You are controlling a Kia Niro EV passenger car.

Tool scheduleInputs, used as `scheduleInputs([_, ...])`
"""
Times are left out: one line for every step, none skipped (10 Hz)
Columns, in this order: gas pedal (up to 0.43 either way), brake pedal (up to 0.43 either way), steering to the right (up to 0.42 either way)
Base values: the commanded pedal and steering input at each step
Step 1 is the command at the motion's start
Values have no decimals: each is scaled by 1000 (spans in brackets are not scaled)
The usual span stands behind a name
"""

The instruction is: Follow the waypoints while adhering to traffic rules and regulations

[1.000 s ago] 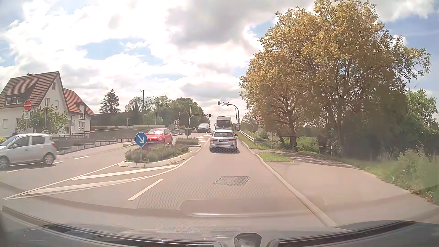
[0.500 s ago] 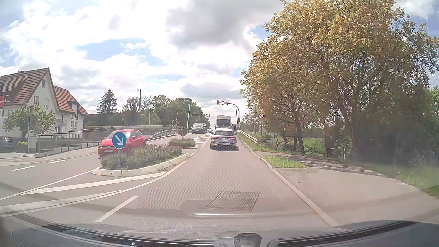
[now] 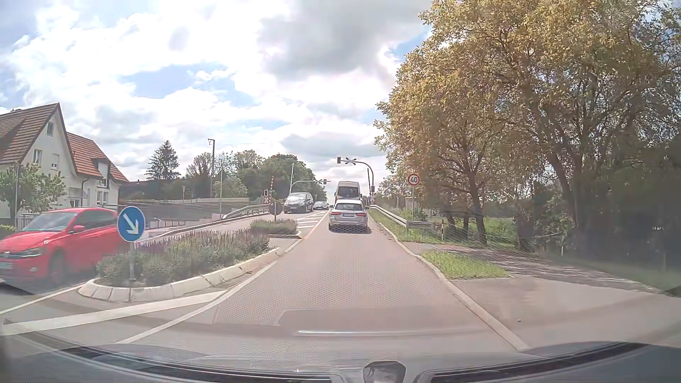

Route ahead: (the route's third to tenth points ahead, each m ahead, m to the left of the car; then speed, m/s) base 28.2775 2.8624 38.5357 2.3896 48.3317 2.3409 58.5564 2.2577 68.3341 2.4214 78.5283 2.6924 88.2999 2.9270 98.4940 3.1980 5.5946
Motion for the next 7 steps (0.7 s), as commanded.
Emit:
scheduleInputs([138, 0, -6])
scheduleInputs([138, 0, -8])
scheduleInputs([138, 0, -11])
scheduleInputs([150, 0, -12])
scheduleInputs([150, 0, -12])
scheduleInputs([150, 0, -12])
scheduleInputs([150, 0, -12])
